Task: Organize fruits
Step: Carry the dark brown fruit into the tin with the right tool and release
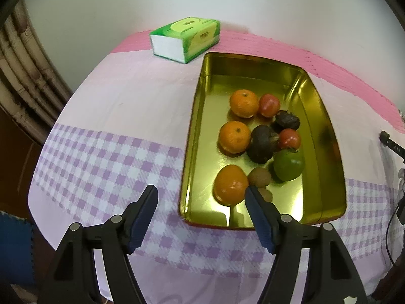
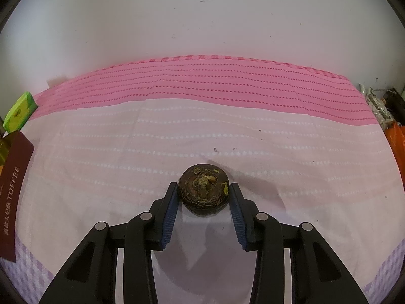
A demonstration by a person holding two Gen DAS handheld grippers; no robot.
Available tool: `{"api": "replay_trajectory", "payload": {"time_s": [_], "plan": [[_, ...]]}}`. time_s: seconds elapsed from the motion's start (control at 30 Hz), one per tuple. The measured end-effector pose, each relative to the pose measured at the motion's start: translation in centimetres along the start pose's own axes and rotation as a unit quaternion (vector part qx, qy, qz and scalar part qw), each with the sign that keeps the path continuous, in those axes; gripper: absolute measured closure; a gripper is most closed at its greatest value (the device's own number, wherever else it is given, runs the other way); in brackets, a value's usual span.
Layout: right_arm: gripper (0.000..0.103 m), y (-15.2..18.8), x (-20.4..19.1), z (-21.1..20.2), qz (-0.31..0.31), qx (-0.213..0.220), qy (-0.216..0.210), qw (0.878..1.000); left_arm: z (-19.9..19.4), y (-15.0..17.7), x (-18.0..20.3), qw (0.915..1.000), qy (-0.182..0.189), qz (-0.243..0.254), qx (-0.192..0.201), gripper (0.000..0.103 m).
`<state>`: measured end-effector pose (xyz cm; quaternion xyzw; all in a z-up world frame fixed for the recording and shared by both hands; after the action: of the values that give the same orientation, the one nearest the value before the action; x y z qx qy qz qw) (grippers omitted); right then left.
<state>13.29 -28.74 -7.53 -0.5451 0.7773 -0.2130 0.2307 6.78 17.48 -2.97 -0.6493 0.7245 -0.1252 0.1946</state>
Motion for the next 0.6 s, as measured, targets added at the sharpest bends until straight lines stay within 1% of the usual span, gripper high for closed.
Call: {"api": "replay_trajectory", "payload": {"time_s": [0.07,0.13,0.33,0.47,0.6], "plan": [[0.062,0.1,-0.2,-0.1,0.0,-0.002,-0.004,1.0,0.0,0.2,-0.2,1.0,-0.005,0.0,-0.002,0.032],[0.063,0.2,-0.3,-0.2,-0.001,-0.004,-0.002,1.0,-0.1,0.4,-0.5,1.0,-0.007,-0.001,-0.005,0.026],[0.063,0.5,-1.2,-1.8,-0.003,0.001,-0.012,1.0,-0.3,1.0,-1.1,0.9999,-0.01,-0.005,-0.005,0.016],[0.063,0.4,-3.1,-3.5,-0.013,0.01,-0.03,0.999,-0.7,1.2,-1.8,0.9998,-0.013,-0.015,0.0,0.012],[0.063,0.5,-6.3,-5.6,-0.037,0.019,-0.063,0.997,-1.1,1.4,-2.3,0.9993,-0.028,-0.024,0.003,0.008]]}}
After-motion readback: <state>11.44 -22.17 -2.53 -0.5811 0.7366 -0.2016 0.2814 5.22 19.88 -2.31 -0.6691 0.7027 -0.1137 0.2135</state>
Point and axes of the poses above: each gripper's, at about its wrist camera, not at the fingertips, and z roughly the way its jaws point, x to its right, y to its underside, the point moved 2 cm from there along z, roughly the way its jaws point, and after that the axes turned 10 degrees about z, right-handed, at the moved point
